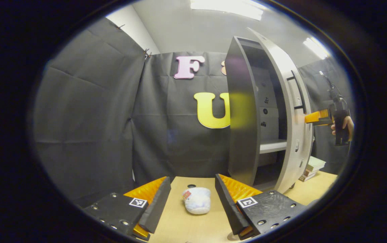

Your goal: Open the cabinet door with the right hand, grasp the bottle in the cabinet with the left hand and place it on the coaster, then close the cabinet door with the right hand.

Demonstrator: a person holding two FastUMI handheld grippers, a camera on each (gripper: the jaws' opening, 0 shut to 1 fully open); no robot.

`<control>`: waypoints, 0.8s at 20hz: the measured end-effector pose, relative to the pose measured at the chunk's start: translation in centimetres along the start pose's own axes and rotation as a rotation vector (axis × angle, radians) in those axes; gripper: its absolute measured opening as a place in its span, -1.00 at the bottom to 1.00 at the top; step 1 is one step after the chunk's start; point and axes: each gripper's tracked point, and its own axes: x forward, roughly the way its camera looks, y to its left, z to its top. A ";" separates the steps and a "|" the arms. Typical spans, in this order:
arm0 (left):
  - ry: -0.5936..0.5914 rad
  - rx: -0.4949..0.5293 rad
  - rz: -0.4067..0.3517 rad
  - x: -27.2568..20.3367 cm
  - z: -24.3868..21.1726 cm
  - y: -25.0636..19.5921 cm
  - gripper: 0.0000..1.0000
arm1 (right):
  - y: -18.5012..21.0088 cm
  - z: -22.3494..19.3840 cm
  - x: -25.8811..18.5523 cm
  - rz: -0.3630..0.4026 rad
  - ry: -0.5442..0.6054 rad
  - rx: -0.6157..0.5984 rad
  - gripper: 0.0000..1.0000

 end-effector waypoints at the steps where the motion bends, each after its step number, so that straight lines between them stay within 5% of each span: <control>1: 0.000 0.001 0.009 -0.1 0.0 0.4 0.63 | 0.1 0.0 0.4 -0.003 -0.002 0.000 0.94; 16: 0.000 0.004 0.078 -3.3 2.1 -1.9 0.59 | 0.5 0.5 -0.3 0.048 -0.055 -0.058 0.94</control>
